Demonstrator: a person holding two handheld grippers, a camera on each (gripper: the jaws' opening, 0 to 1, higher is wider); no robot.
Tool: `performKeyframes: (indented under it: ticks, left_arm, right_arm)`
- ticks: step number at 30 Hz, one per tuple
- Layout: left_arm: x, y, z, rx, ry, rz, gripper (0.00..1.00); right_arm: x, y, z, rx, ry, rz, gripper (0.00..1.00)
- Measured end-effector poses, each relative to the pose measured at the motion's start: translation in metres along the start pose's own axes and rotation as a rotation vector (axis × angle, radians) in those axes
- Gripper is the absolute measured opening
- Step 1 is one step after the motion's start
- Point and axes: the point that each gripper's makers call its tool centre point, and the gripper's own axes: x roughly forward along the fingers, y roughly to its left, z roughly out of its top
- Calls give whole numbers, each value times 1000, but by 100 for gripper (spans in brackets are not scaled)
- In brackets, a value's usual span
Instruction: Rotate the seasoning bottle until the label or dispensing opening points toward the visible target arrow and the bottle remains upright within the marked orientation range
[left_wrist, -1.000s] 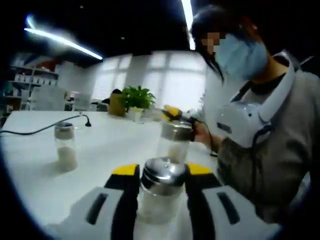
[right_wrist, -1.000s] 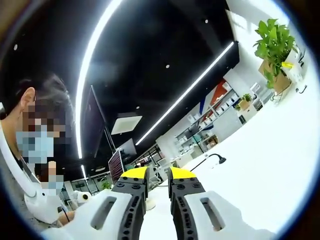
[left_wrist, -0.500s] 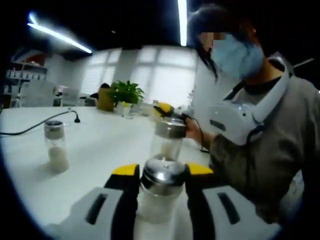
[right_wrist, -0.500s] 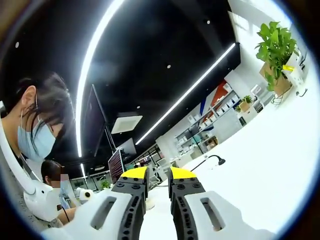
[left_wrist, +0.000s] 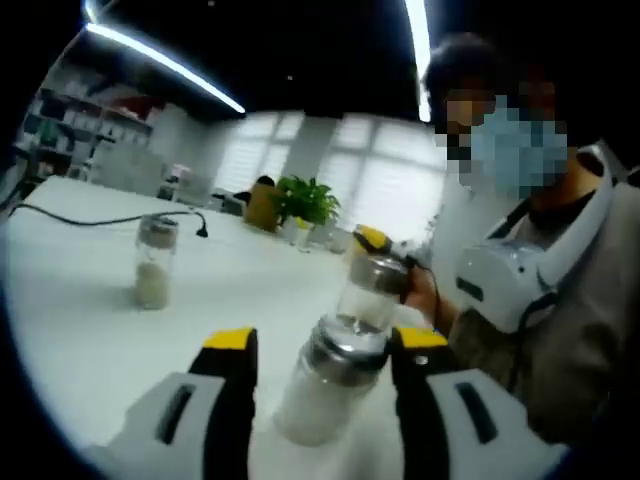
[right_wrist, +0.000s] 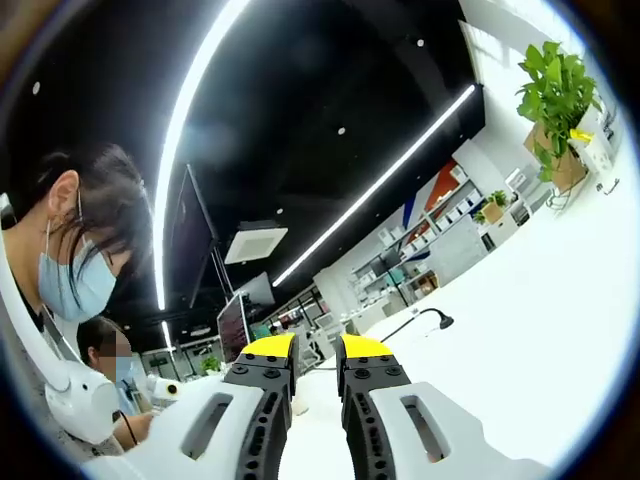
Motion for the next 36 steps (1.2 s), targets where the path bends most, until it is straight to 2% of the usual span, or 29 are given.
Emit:
performKeyframes:
  ticks: [2,6,9,12,13,17,18,21,22,24,26,32,36]
  left_arm:
    - [-3,0,4,63,-29,62,56]
    - [-4,-10,12,118,-64,150,56]
    - [-7,-8,13,259,-49,289,55]
    - [-7,-14,18,350,-105,351,44]
    - [-7,-18,17,356,-116,356,42]
    - [-8,-14,15,359,-144,430,48]
    - [-7,-14,14,364,-139,437,48]
    - [-11,-3,11,506,-78,525,51]
    - [-12,-1,9,491,-74,541,52]
    - [-10,-1,8,435,-84,517,52]
    - [-10,-2,8,435,-87,511,50]
    - [-3,-6,3,400,-81,471,35]
    - [-2,-7,2,381,-83,463,34]
  right_arm:
    - [0,-1,0,4,1,1,14]
    - [-1,-2,-1,12,1,4,14]
    - [-1,-5,1,25,-13,-1,14]
    - [2,-4,-2,29,-9,1,14]
    - [3,-3,-2,27,-6,3,14]
    - [5,-1,0,21,-5,7,14]
    - [6,0,1,18,-2,10,14]
    - [4,0,4,7,-4,8,14]
    - [4,0,4,10,-5,7,14]
    - [4,-1,3,15,1,3,14]
    - [5,-1,1,14,8,4,14]
    - [6,1,2,14,11,9,14]
    - [5,0,1,14,13,7,13]
